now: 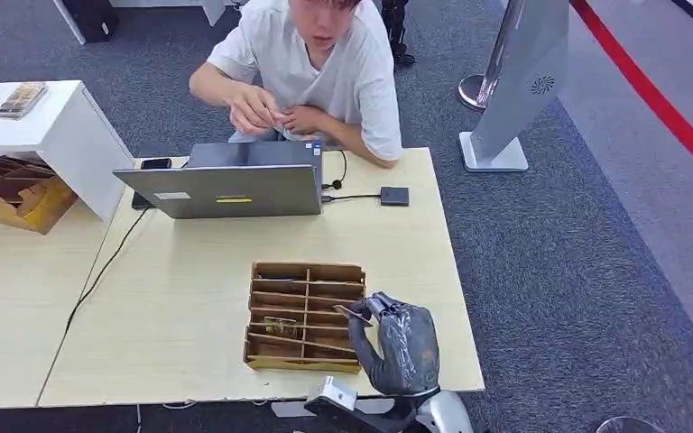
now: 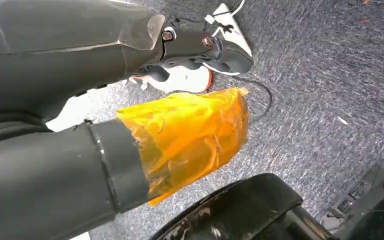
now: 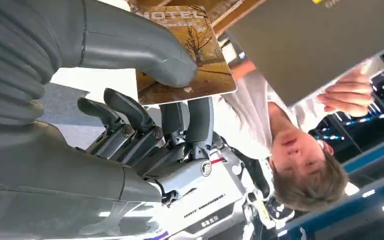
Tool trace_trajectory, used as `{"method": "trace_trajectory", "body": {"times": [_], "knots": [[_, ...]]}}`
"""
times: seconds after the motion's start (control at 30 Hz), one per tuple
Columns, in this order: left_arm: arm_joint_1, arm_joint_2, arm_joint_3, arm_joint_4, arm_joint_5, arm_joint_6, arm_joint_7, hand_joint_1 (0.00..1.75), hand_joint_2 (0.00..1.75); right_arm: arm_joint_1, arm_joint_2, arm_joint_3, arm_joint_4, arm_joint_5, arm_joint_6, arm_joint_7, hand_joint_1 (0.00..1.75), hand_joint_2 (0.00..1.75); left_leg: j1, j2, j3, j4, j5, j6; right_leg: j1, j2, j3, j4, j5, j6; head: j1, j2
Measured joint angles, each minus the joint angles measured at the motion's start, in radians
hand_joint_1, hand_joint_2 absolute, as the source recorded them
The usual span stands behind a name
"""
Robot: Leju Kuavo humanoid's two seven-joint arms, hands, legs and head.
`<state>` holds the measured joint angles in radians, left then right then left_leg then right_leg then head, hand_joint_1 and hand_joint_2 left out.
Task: Pass the card to the sensor for recognition and then transmit it.
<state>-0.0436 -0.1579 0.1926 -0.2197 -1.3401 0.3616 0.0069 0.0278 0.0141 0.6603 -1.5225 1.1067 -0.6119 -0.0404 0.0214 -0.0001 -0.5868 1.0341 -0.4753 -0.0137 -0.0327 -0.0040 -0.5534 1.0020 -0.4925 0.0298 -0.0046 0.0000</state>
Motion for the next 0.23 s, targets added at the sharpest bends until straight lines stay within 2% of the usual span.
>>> {"method": "trace_trajectory", "body": {"times": [0.23], "knots": [[0.001, 0.0, 0.0, 0.0, 0.003, 0.004, 0.0, 0.0, 0.0, 0.008, -0.001, -0.021, -0.068, 0.003, -0.01, -0.012, 1.75, 1.75, 0.0, 0.0, 0.0, 0.0, 0.0, 0.0, 0.0, 0.0, 0.0, 0.0, 0.0, 0.0, 0.0, 0.0]]}}
